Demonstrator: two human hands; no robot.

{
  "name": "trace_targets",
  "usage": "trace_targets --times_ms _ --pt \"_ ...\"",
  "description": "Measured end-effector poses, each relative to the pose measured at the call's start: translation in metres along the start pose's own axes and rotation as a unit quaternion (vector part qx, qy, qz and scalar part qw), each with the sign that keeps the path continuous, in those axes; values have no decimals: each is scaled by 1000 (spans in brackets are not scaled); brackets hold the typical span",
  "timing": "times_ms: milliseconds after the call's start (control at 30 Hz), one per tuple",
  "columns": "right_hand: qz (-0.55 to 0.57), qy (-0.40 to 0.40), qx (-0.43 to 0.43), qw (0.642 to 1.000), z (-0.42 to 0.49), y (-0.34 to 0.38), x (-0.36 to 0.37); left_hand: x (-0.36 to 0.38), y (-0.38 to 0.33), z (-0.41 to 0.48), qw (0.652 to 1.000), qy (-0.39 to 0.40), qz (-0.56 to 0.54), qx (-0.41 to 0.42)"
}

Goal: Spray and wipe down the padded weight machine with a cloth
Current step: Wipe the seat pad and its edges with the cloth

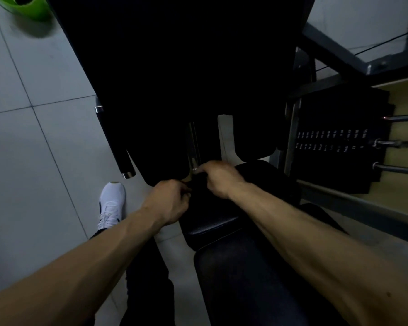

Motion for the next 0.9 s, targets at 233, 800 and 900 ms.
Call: trace_targets --times_ms 233,800,900 --pt "-45 -70 76 994 -44 -83 -27 -1 -1 4 1000 8 2 6" --pt "163 -190 141 958 -201 -66 -36 -59 -59 -111 956 4 -291 -28" --pt "341 -286 82 892 -238 -42 -75 -83 -104 -147 920 46 -388 -12"
Point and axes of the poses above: each hand's wrist, its own z-axis towards the middle knuckle, its own x-axis out of the palm, y = z × x, the point moved 5 cm from there along z, towards the middle knuckle, and after that the axes turned 9 degrees about y, right-handed, at the moved point
